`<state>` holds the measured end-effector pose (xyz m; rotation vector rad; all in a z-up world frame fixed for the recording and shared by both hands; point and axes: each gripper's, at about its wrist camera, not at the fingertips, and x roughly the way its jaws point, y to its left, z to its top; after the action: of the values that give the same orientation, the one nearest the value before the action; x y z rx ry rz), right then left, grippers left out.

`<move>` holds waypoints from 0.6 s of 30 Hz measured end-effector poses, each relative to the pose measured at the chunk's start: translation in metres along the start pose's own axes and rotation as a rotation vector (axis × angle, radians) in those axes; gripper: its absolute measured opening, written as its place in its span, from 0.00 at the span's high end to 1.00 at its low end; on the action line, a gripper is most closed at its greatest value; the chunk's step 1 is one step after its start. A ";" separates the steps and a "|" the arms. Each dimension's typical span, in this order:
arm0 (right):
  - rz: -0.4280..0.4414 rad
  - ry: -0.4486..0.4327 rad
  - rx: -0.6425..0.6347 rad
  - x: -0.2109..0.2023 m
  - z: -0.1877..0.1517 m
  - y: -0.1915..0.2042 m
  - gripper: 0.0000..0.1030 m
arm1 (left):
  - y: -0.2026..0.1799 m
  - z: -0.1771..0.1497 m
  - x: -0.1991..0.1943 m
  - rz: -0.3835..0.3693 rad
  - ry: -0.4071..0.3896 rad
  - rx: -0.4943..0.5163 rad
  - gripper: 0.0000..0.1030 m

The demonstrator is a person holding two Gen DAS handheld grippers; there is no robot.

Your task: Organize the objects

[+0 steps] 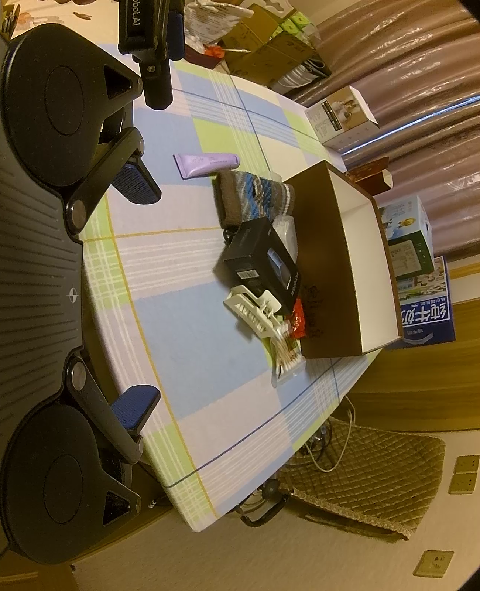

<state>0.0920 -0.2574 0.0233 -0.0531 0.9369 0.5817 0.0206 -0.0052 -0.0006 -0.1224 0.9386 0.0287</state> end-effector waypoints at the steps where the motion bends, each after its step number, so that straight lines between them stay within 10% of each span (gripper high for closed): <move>1: 0.001 0.000 -0.002 0.000 0.000 0.000 0.02 | 0.001 0.000 0.000 0.002 -0.001 -0.003 0.02; 18: 0.033 0.022 -0.053 0.028 0.033 -0.013 0.02 | 0.008 0.024 0.021 0.063 0.012 -0.056 0.02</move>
<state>0.1356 -0.2460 0.0193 -0.0923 0.9451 0.6377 0.0516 0.0054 -0.0047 -0.1449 0.9537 0.1123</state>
